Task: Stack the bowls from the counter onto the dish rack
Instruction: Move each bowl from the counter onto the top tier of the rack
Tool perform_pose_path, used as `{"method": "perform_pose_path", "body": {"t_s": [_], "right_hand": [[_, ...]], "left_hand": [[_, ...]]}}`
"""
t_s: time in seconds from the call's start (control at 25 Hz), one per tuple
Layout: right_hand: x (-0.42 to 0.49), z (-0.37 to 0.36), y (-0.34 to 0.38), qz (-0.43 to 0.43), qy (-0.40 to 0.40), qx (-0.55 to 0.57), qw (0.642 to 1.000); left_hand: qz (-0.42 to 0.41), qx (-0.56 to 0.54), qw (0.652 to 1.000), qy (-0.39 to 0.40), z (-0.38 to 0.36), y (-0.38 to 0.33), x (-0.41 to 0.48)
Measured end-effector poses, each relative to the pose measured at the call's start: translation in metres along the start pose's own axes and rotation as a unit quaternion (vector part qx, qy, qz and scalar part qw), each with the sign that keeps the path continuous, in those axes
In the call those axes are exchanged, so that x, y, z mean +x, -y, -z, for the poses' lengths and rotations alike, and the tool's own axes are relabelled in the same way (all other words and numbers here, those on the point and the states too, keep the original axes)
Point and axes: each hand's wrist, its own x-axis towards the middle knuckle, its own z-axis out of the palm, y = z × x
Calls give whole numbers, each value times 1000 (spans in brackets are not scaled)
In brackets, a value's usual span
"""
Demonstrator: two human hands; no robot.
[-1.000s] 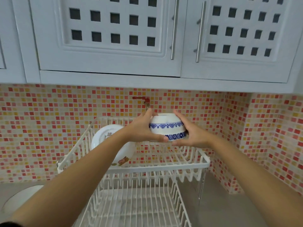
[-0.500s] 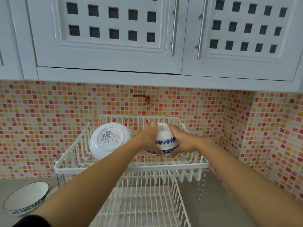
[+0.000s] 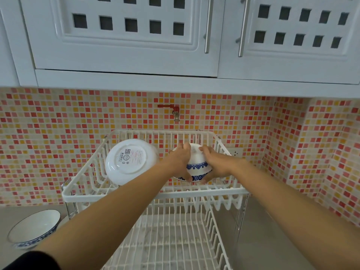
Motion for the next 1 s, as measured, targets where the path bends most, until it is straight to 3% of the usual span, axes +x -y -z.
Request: {"method": "perform_pose_path", "body": {"t_s": [0.4, 0.48, 0.6, 0.76, 1.0], "right_hand": [[-13, 13, 7, -19, 14, -6, 1000], [-18, 23, 16, -19, -13, 0, 1000], [-23, 41, 46, -9, -126, 6, 992], [-17, 50, 122, 39, -236, 64, 969], [22, 22, 260, 113, -225, 98, 963]], "left_hand": [[28, 28, 997, 62, 13, -7, -6], [21, 16, 999, 32, 27, -10, -9], [38, -18, 998, -54, 57, -5, -21], [78, -32, 986, -140, 98, 50, -56], [206, -46, 965, -153, 122, 192, -127]]}}
